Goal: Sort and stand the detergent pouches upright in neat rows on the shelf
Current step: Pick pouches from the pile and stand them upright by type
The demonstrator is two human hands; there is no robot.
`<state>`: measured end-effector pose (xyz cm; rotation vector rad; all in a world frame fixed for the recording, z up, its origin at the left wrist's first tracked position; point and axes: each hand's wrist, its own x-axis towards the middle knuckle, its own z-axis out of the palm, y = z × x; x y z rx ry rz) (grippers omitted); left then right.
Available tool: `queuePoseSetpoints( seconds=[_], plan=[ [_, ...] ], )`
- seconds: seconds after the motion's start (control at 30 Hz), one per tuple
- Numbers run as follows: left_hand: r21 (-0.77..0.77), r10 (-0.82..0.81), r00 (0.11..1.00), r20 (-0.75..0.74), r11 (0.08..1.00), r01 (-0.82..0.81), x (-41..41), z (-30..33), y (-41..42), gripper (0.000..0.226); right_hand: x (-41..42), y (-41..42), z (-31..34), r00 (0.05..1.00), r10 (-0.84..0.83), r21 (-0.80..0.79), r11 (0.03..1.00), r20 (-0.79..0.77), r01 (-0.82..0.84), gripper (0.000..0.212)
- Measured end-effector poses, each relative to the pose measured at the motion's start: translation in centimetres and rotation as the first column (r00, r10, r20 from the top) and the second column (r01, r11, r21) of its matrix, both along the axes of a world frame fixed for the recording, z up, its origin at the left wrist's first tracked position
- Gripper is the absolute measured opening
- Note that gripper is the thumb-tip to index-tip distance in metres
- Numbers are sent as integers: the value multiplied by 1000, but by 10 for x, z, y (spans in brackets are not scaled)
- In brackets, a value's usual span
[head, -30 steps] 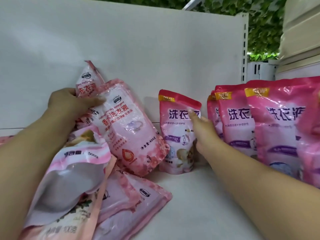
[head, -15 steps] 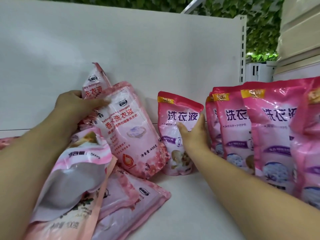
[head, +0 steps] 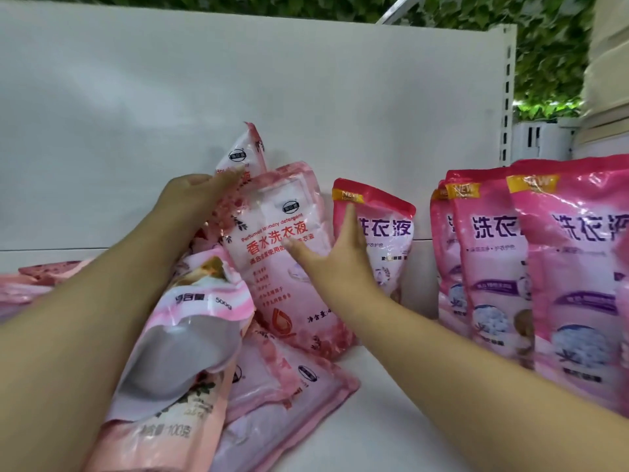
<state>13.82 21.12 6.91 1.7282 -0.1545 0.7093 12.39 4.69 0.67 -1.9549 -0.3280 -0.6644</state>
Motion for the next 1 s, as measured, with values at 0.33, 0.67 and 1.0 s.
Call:
queuePoseSetpoints(
  seconds=[0.33, 0.67, 1.0],
  plan=[
    [-71, -20, 999, 42, 997, 23, 7, 0, 3, 39, 7, -37, 23, 997, 71, 521, 851, 6, -64, 12],
    [-140, 77, 985, 156, 989, -55, 10, -4, 3, 50, 21, -57, 4, 968, -216, 768, 596, -127, 234, 30],
    [-66, 94, 891, 444, 995, -72, 13, -4, 6, 53, 0, -53, -14, 877, -472, 157, 862, -94, 481, 69]
  ],
)
